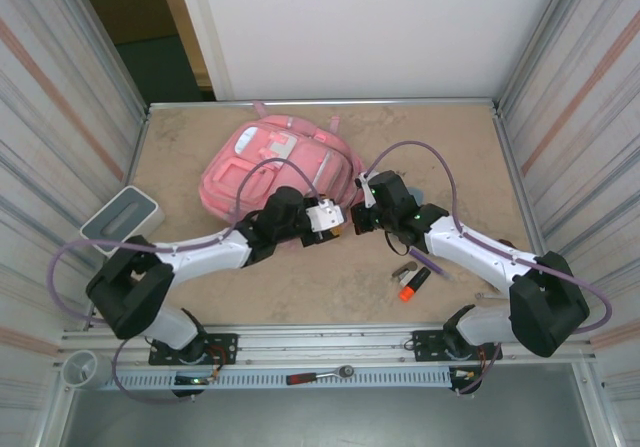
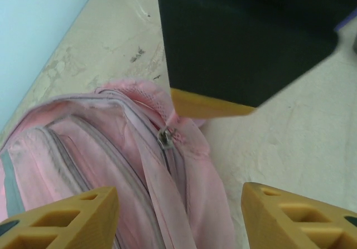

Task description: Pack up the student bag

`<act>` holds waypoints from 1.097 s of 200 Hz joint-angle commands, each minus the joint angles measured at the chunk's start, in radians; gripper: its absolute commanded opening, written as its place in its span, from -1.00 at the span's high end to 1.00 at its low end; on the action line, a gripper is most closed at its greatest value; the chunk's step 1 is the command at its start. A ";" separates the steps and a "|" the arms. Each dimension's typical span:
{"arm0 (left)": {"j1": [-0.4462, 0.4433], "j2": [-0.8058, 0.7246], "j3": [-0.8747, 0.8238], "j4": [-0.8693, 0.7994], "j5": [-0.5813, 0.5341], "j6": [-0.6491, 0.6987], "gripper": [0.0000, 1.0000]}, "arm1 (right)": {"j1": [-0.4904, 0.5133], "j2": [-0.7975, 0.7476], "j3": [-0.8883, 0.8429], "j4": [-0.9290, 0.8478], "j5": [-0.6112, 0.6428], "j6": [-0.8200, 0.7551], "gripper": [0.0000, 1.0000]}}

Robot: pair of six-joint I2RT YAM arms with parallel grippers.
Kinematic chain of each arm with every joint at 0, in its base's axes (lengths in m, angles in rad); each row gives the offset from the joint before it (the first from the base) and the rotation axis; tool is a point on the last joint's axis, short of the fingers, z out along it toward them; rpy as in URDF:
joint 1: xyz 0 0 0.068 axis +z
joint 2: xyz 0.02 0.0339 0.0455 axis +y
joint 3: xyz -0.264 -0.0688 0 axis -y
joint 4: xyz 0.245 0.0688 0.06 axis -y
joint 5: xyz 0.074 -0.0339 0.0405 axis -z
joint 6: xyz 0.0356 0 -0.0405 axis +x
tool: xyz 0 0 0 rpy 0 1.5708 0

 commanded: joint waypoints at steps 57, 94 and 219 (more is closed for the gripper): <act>0.033 0.118 0.054 0.031 -0.026 0.055 0.46 | -0.014 -0.045 -0.031 0.029 0.017 0.029 1.00; 0.060 0.053 -0.007 0.042 0.091 0.030 1.00 | -0.037 -0.023 -0.039 0.028 0.121 0.013 1.00; 0.193 -0.181 -0.234 0.110 0.263 -0.099 0.51 | -0.086 0.078 0.074 0.065 0.054 -0.046 1.00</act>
